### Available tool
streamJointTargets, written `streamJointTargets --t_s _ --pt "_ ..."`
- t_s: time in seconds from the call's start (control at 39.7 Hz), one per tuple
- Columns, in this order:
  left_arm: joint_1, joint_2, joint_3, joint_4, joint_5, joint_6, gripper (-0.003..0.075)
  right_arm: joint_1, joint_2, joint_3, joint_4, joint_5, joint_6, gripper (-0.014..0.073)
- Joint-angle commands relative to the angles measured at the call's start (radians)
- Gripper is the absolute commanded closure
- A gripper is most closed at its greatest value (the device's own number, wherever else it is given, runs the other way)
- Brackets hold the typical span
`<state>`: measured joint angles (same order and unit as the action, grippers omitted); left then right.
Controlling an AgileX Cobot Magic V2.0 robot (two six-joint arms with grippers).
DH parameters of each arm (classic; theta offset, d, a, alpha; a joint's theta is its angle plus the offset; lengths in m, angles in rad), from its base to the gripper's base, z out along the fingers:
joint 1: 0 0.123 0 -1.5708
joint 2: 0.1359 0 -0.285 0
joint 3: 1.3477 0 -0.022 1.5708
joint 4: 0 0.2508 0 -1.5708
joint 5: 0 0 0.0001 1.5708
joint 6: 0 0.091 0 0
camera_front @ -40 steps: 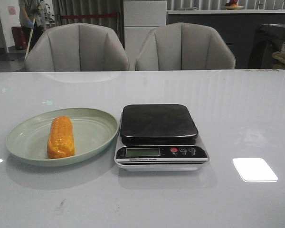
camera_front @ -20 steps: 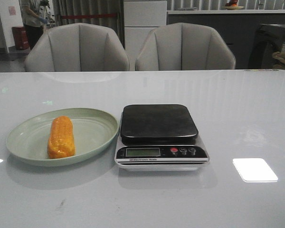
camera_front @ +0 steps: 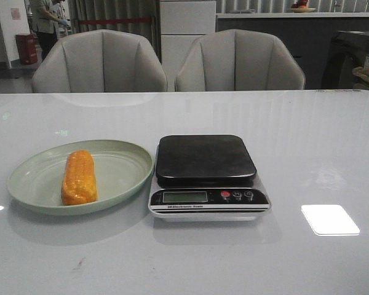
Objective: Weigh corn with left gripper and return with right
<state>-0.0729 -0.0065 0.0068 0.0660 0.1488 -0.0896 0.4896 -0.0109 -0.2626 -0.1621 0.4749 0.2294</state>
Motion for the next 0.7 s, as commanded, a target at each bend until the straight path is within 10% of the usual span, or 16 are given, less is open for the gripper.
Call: streamJointTargets --t_s 0.0,0.68 --pt "0.003 -0.022 0.031 -0.012 -0.158 -0.004 0.0607 -0.003 -0.010 -0.025 -0.019 -0.079 -0.006 0.0418" --pt "0.003 -0.020 0.031 -0.006 -0.205 -0.004 0.0607 -0.003 -0.010 -0.025 -0.019 -0.079 -0.006 0.0418"
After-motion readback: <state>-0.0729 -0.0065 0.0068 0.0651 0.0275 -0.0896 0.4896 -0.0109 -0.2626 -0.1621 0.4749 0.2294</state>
